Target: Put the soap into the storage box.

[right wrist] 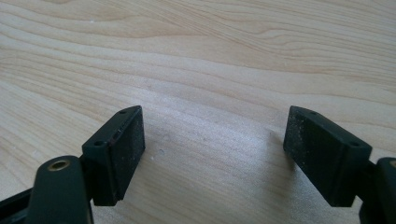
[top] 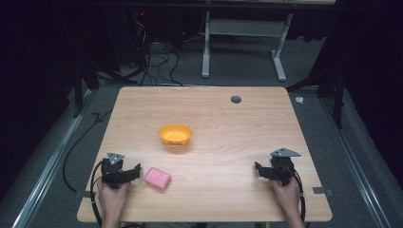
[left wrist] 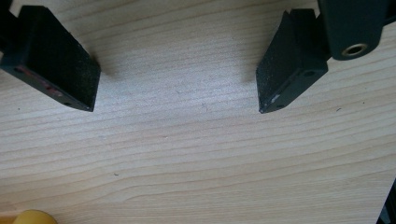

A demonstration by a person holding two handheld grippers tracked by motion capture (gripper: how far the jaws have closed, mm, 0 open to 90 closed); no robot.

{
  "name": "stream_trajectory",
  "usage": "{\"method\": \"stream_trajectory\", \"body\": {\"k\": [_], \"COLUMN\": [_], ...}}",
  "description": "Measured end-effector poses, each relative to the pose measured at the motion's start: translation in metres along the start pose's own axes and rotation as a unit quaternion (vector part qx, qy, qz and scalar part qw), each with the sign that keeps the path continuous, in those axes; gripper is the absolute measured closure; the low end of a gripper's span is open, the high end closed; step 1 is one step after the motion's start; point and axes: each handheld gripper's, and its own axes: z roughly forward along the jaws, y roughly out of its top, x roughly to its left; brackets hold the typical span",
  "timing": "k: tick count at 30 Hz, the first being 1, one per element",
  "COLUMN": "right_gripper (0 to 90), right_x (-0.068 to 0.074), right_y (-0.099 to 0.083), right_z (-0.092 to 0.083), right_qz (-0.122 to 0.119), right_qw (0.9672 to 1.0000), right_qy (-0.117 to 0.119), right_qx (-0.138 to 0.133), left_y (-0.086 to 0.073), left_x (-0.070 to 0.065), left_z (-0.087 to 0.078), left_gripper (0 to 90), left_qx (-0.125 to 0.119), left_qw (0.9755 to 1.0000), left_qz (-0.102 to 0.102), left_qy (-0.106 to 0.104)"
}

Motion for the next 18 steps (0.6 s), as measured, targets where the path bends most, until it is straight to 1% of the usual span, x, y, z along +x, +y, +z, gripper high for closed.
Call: {"method": "stream_trajectory", "body": {"k": [18], "right_gripper": [21.3], "right_x": [-0.0001], "right_y": [0.0], "right_z": [-0.0001], "right_qz": [0.0], "right_qw": [1.0], "right_qy": [0.0], "right_qx": [0.001], "left_y": [-0.0002], "left_x": [0.0001], "left_z": [-0.0003], "left_gripper": [14.6], "left_qx": [0.0], "left_qw": [1.0], "left_qz": [0.002], "left_qy": [-0.003]}}
